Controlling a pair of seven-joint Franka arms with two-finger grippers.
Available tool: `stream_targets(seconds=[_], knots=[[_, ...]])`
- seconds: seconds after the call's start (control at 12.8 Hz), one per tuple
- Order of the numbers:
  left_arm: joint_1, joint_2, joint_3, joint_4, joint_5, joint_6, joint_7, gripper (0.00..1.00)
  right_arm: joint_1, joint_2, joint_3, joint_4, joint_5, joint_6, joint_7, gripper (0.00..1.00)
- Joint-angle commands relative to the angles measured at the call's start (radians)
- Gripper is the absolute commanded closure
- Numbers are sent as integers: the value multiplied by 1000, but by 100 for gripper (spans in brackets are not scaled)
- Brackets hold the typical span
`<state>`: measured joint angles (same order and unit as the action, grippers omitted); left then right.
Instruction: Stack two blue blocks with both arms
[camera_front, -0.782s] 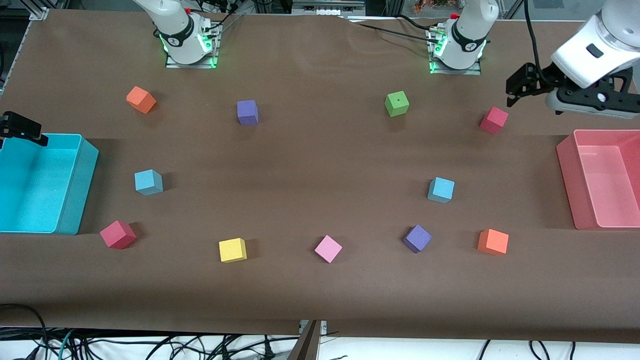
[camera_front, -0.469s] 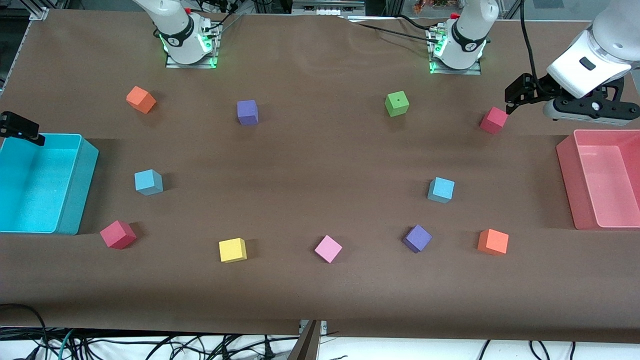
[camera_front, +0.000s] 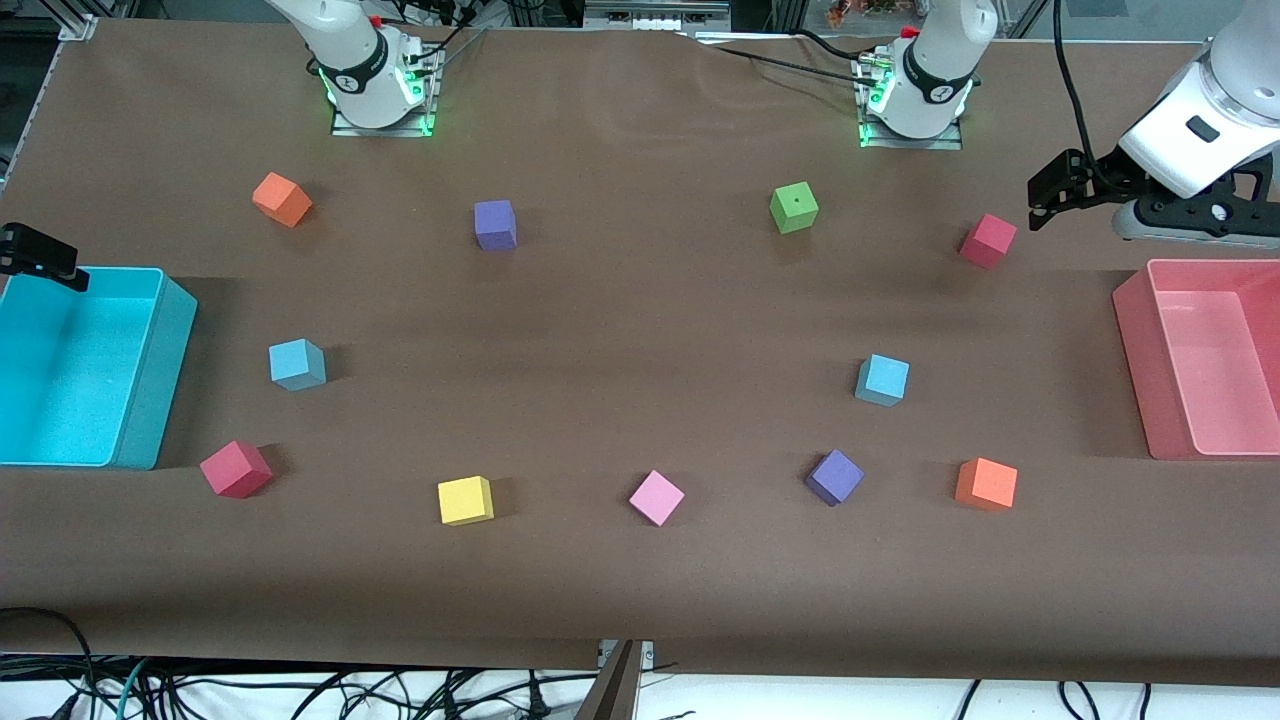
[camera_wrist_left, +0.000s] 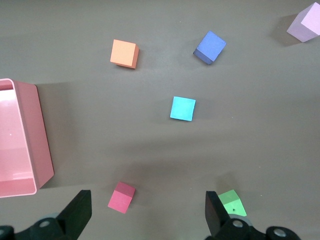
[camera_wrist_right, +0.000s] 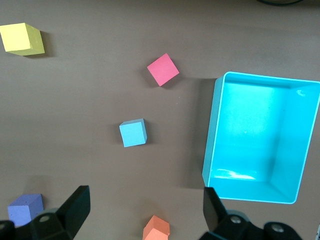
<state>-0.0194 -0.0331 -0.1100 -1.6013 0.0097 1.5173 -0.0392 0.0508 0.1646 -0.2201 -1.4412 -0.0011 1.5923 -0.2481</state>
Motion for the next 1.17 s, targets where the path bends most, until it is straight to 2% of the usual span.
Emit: stream_targets(seconds=[0.0, 0.63, 1.09], knots=[[-1, -4, 10, -8, -40, -20, -7, 0, -12, -11, 13, -13, -11, 5, 7, 0], [4, 59, 7, -3, -45, 10, 2, 0, -11, -11, 13, -13, -10, 8, 7, 0], [18, 70, 12, 17, -51, 18, 58, 0, -12, -11, 13, -13, -10, 8, 7, 0]])
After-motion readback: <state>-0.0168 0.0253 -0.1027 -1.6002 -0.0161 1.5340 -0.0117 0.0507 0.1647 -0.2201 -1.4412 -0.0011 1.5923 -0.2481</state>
